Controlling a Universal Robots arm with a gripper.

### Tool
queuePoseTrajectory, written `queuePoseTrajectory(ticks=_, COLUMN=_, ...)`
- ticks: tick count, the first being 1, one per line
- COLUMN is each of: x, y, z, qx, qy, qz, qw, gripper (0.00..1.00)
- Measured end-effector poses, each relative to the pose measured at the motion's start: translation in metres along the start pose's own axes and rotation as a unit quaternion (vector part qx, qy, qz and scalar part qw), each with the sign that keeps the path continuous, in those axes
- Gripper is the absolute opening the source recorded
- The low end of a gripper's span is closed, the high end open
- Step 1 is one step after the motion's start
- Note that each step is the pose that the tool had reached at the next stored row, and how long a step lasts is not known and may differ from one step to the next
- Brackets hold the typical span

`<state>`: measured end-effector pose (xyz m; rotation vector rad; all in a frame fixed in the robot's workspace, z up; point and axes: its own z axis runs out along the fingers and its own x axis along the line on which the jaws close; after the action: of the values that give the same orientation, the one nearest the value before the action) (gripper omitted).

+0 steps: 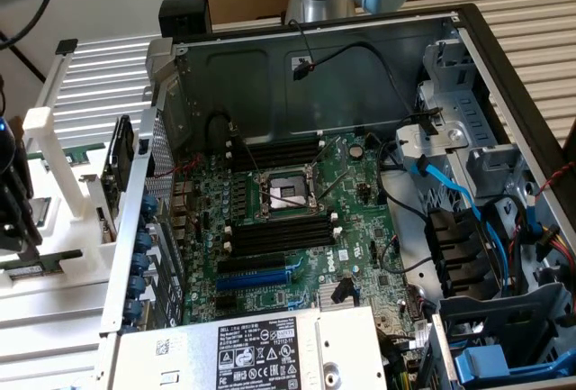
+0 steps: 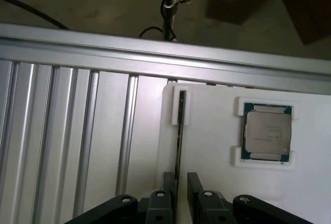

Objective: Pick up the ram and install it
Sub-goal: 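Pick up the ram and move it above insertion slot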

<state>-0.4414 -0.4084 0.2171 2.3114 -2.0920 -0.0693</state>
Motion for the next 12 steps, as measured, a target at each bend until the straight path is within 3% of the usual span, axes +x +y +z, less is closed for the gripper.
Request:
queuePoseTrajectory(ticks=1, x=0.000, y=-0.0005, z=0.0002, qx=0.0001, qy=0.0001, qz=-0.002, qw=1.0000, gripper=0.26)
queuePoseTrajectory(ticks=2, x=0.003, y=-0.0080, z=0.0028, qx=-0.0001, qy=0.0005, qz=-0.013, qw=0.9999, gripper=0.26)
queuePoseTrajectory(ticks=6, x=0.003, y=-0.0101, z=0.0070, qx=0.0004, qy=0.0004, qz=-0.016, qw=0.9999, gripper=0.26)
queuePoseTrajectory(ticks=10, x=0.003, y=-0.0103, z=0.0097, qx=0.0009, qy=-0.0031, qz=-0.012, qw=0.9999, gripper=0.26)
queuePoseTrajectory(ticks=11, x=0.003, y=-0.0104, z=0.0117, qx=0.0018, qy=-0.0056, qz=0.021, qw=0.9998, gripper=0.26)
queuePoseTrajectory(ticks=12, x=0.003, y=-0.0104, z=0.0121, qx=0.0019, qy=-0.0059, qz=0.027, qw=0.9996, gripper=0.26)
